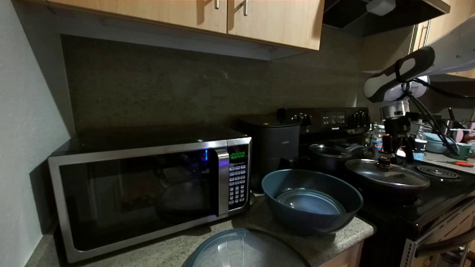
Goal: Remove the lid from the pot and put it inside the bowl
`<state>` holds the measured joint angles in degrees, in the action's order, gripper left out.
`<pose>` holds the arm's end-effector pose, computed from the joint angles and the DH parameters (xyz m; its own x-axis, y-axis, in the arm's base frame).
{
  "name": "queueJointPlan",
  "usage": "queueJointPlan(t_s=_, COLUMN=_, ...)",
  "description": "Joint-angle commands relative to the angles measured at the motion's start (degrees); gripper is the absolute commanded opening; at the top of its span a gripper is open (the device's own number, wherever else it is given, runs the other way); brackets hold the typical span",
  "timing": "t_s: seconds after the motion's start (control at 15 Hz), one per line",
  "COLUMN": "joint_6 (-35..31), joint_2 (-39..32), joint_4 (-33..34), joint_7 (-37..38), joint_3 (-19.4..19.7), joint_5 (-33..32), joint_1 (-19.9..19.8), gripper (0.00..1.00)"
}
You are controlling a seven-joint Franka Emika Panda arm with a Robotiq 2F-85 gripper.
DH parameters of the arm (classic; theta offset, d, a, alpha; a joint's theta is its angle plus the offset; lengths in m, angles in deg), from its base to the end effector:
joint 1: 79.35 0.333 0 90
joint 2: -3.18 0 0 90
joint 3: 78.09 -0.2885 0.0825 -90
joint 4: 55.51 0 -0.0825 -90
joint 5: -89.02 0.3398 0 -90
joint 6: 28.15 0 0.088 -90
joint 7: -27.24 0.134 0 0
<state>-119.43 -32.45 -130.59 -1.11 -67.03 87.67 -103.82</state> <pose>0.5154 -0.3457 0.3267 0.9334 -0.0911 -0.3472 -0.1101 -0.9933 -0.0354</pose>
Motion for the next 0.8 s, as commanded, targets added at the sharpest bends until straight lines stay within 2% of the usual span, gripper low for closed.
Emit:
queueJointPlan(t_s=0.0, joint_6=-1.32, joint_2=-2.18, joint_4=1.9, joint_7=1.17, joint_3=-1.04, joint_5=0.86, joint_1=-1.19, gripper=1.0)
queueJointPlan(t_s=0.4, joint_6=-0.22, joint_2=-6.17, joint_4=7.46, joint_7=0.74, joint_3=-2.38, joint_5=1.68, joint_1=-1.24, gripper=1.0)
queueJointPlan(t_s=0.67, joint_6=-3.46, joint_2=-4.61, joint_4=6.11, joint_7=1.03, joint_3=-2.54, joint_5=1.59, joint_1=0.58, gripper=1.0)
queueJointPlan(t_s=0.73, joint_6=-4.37, joint_2=-4.22, joint_4=5.63, joint_7=1.43, joint_3=-2.66, joint_5=1.53, joint_1=0.92, gripper=0.94)
